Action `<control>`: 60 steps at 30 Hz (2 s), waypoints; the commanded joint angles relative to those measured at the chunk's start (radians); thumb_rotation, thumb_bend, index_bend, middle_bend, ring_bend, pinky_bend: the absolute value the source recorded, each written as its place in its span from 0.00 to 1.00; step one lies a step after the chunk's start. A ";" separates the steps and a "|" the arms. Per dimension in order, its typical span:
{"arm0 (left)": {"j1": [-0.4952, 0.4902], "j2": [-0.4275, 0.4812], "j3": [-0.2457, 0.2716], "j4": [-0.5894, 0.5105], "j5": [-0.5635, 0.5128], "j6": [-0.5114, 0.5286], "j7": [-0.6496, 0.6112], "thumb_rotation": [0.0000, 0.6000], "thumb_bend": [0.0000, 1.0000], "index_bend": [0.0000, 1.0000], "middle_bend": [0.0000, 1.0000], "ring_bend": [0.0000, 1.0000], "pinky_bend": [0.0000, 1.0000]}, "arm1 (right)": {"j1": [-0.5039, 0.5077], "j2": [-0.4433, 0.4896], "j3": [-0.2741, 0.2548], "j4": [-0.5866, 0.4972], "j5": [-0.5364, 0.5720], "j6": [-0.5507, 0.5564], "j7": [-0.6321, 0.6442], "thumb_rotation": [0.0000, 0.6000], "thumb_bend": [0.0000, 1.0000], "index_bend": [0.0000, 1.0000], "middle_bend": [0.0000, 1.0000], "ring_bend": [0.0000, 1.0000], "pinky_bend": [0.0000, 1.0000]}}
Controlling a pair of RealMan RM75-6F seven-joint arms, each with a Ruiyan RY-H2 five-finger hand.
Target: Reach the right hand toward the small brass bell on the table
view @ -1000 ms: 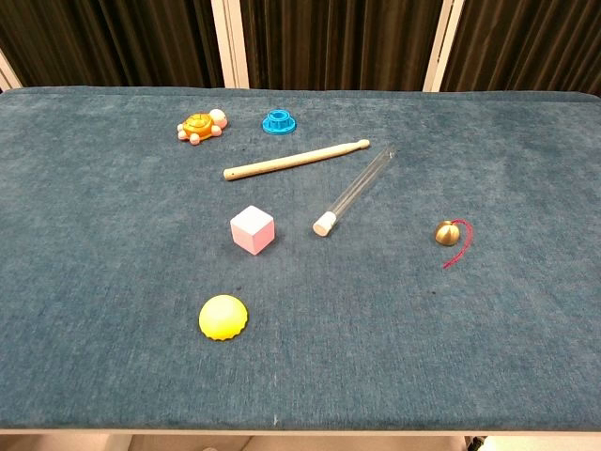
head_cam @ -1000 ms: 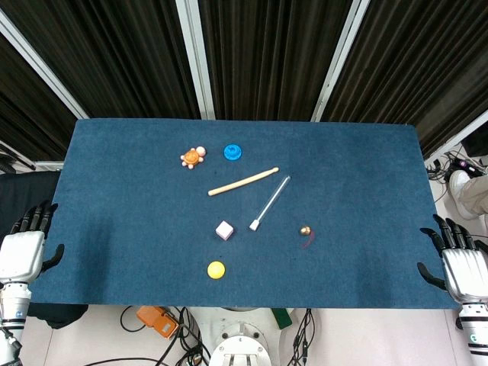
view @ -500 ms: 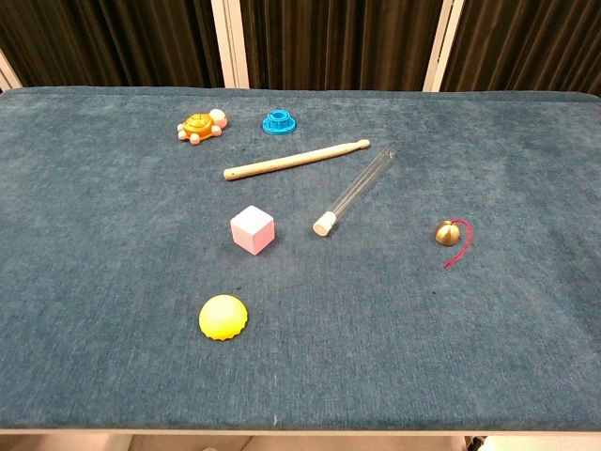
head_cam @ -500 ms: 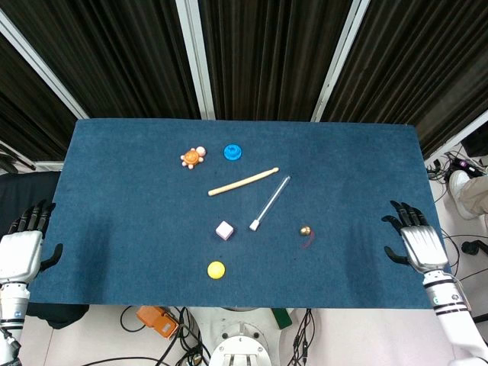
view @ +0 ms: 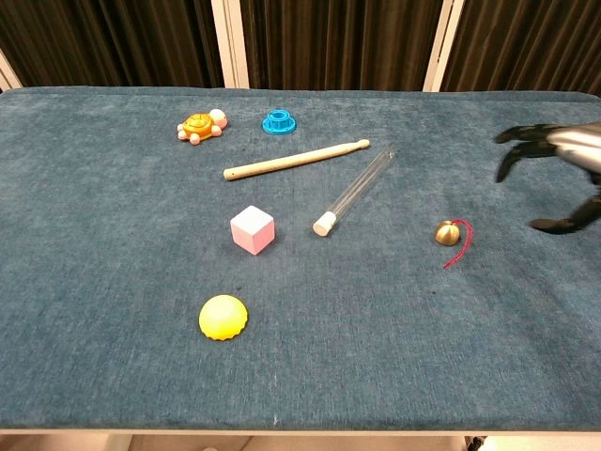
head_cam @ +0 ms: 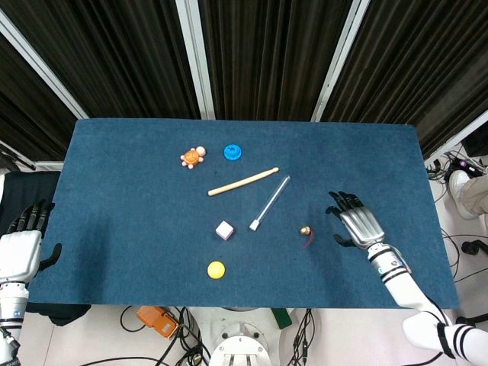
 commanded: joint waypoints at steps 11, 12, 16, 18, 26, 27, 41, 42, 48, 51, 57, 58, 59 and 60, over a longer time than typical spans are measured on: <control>-0.001 0.002 0.000 0.004 0.001 -0.003 -0.004 1.00 0.35 0.00 0.00 0.03 0.17 | 0.093 -0.097 0.003 0.053 0.070 -0.092 -0.056 1.00 0.39 0.42 0.11 0.11 0.15; -0.002 0.002 0.000 0.004 0.001 -0.004 -0.004 1.00 0.35 0.00 0.00 0.03 0.17 | 0.096 -0.102 0.002 0.059 0.074 -0.095 -0.055 1.00 0.39 0.42 0.11 0.11 0.16; -0.003 0.002 0.000 0.004 0.001 -0.004 -0.004 1.00 0.35 0.00 0.00 0.03 0.17 | 0.111 -0.125 0.001 0.087 0.084 -0.104 -0.048 1.00 0.39 0.43 0.11 0.11 0.16; -0.002 0.002 -0.002 0.005 0.000 -0.003 -0.006 1.00 0.35 0.00 0.00 0.03 0.17 | 0.119 -0.137 -0.001 0.101 0.086 -0.108 -0.042 1.00 0.39 0.45 0.11 0.11 0.17; -0.004 0.001 0.000 0.007 0.000 -0.008 -0.003 1.00 0.35 0.00 0.00 0.03 0.17 | 0.142 -0.165 -0.009 0.129 0.076 -0.107 -0.018 1.00 0.39 0.50 0.11 0.12 0.17; -0.005 0.001 0.000 0.007 0.001 -0.008 -0.002 1.00 0.35 0.00 0.00 0.03 0.17 | 0.144 -0.167 -0.010 0.130 0.075 -0.107 -0.015 1.00 0.39 0.50 0.11 0.12 0.17; -0.005 0.001 0.002 0.006 0.001 -0.009 -0.002 1.00 0.35 0.00 0.00 0.03 0.17 | 0.157 -0.144 -0.002 0.098 0.057 -0.051 0.005 1.00 0.41 0.67 0.11 0.14 0.22; -0.005 0.001 0.002 0.005 0.002 -0.008 -0.001 1.00 0.35 0.00 0.00 0.03 0.17 | 0.156 -0.138 0.003 0.088 0.054 -0.039 0.009 1.00 0.41 0.67 0.11 0.14 0.22; -0.004 0.001 0.003 0.003 0.002 -0.007 0.001 1.00 0.35 0.00 0.00 0.03 0.17 | 0.149 -0.074 0.037 0.001 0.031 0.040 0.027 1.00 0.41 0.67 0.11 0.14 0.22; -0.004 0.001 0.002 0.004 0.001 -0.007 0.002 1.00 0.35 0.00 0.00 0.03 0.17 | 0.147 -0.037 0.055 -0.041 0.032 0.062 0.037 1.00 0.41 0.67 0.11 0.14 0.22; -0.004 0.002 0.002 0.001 -0.005 -0.007 0.008 1.00 0.35 0.00 0.00 0.03 0.17 | 0.145 0.028 0.089 -0.112 0.038 0.104 0.025 1.00 0.41 0.67 0.11 0.14 0.22; -0.004 0.001 0.002 0.000 -0.005 -0.007 0.009 1.00 0.35 0.00 0.00 0.03 0.17 | 0.146 0.041 0.095 -0.126 0.038 0.111 0.019 1.00 0.41 0.67 0.11 0.14 0.22; -0.004 0.001 0.002 0.000 -0.004 -0.007 0.010 1.00 0.35 0.00 0.00 0.03 0.17 | 0.146 0.050 0.100 -0.137 0.039 0.117 0.014 1.00 0.41 0.67 0.11 0.14 0.22; -0.004 0.001 0.002 0.000 -0.004 -0.006 0.011 1.00 0.35 0.00 0.00 0.03 0.17 | 0.146 0.059 0.104 -0.148 0.039 0.122 0.010 1.00 0.41 0.67 0.11 0.14 0.22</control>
